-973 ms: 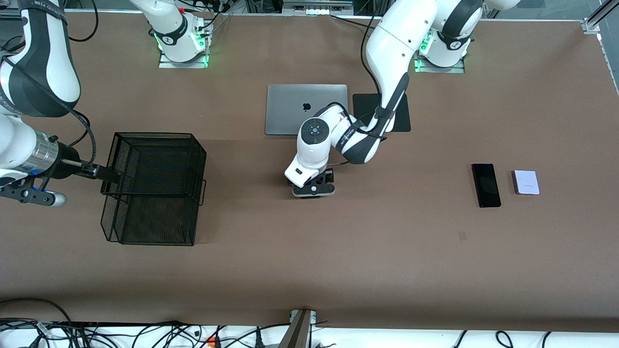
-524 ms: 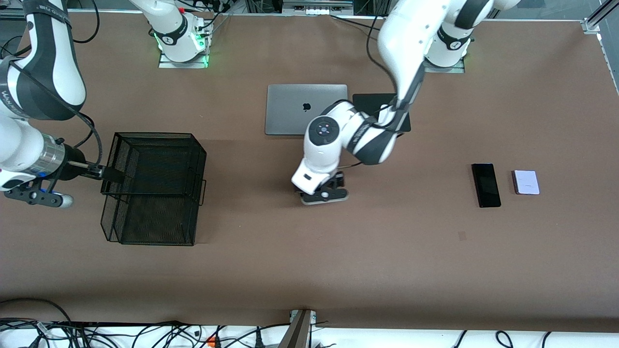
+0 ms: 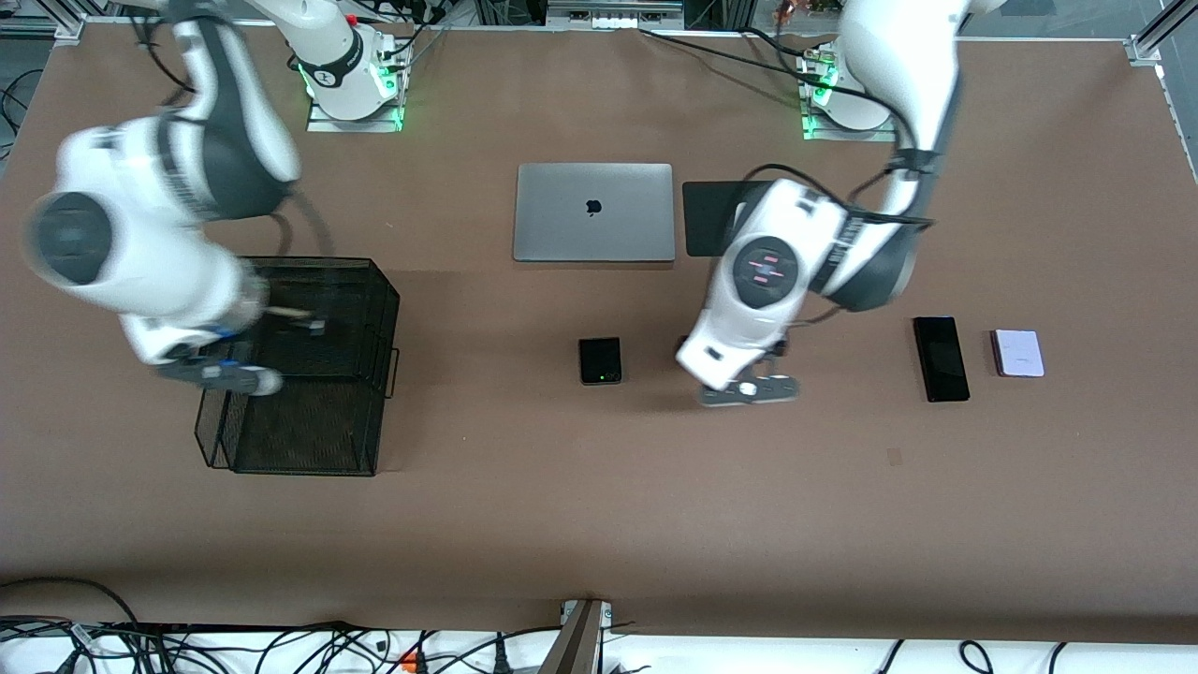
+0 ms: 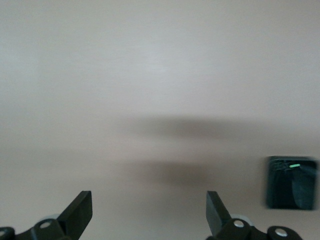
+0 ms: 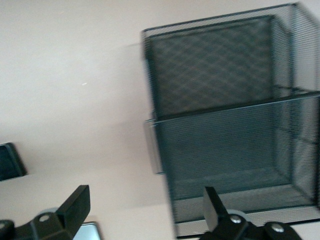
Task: Place phones with both arms
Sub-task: 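Grasp the flip phone with the right gripper while the left gripper grasps the tall phone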
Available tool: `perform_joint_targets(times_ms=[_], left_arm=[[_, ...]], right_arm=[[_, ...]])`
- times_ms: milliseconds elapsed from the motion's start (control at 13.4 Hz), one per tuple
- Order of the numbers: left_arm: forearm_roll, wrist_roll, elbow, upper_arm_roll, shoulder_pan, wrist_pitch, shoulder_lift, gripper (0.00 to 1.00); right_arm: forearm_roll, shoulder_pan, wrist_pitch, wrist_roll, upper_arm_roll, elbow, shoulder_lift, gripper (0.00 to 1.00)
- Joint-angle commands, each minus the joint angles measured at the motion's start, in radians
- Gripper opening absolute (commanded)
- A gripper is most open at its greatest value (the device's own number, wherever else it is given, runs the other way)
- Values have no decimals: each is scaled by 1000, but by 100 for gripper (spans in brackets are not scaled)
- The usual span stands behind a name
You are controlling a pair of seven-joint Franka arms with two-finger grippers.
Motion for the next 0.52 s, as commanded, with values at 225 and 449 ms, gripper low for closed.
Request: perform_joint_targets(times_ms=[225, 449], left_arm=[[81, 310, -214, -9, 217, 13, -125, 100], [126, 506, -252, -9, 340, 31, -145, 100]], right_arm=[[8, 211, 181, 179, -4, 10, 147, 100], [8, 306, 264, 207, -4, 76, 248, 100]])
